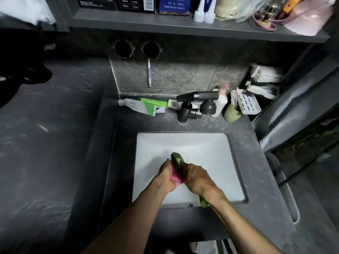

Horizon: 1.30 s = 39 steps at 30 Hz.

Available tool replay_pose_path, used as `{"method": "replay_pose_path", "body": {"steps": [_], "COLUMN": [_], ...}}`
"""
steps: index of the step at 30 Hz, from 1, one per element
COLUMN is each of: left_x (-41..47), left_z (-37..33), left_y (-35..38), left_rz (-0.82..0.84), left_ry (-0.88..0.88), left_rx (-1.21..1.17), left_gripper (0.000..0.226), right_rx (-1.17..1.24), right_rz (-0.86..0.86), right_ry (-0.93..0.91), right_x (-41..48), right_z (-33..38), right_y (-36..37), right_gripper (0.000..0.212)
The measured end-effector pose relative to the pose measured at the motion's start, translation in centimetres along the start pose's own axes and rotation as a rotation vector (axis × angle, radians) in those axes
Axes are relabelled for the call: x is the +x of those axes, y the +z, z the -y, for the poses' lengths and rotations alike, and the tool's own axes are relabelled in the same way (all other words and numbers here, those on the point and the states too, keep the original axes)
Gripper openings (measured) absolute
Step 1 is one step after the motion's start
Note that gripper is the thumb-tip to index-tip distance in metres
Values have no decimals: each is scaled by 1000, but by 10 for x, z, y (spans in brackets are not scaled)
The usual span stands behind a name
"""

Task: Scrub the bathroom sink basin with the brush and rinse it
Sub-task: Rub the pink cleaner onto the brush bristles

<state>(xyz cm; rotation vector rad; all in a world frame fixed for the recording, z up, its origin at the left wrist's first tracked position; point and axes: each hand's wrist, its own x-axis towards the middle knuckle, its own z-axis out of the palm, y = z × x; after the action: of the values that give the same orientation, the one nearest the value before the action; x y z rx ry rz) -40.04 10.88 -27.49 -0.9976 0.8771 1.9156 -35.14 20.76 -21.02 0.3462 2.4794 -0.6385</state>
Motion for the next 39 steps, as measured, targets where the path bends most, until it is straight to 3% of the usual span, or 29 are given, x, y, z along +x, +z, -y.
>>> {"method": "replay_pose_path", "body": {"steps": [5, 10, 13, 17, 21, 26, 31, 36, 39], "left_x": [0, -17, -14, -8, -24, -25, -24, -17, -14], "left_z": [-14, 0, 1, -6, 14, 9, -8, 4, 3], "left_y": [-16, 8, 14, 13, 29, 35, 34, 34, 32], "left_rz": [-19, 89, 57, 18, 115, 121, 133, 171, 179], "left_ry": [53, -6, 30, 85, 45, 118, 166, 74, 37], "left_rx": [-42, -12, -89, -119, -38, -158, -60, 6, -18], "left_gripper": [52, 56, 62, 52, 30, 36, 29, 38, 44], "right_rx": [25, -76, -92, -55, -102, -103, -55, -48, -50], "right_rz": [62, -82, -59, 21, -105, -164, -94, -125, -176], "right_ry": [-52, -7, -59, -111, -127, -167, -218, -66, -28], "right_x": [-50, -24, -22, -44, -29, -33, -64, -32, -25], "right_z": [2, 15, 5, -12, -10, -19, -17, -1, 5], "right_y": [3, -14, -19, -18, -32, -39, -34, -35, -38], "right_gripper": [29, 31, 34, 39, 35, 50, 41, 27, 37]}}
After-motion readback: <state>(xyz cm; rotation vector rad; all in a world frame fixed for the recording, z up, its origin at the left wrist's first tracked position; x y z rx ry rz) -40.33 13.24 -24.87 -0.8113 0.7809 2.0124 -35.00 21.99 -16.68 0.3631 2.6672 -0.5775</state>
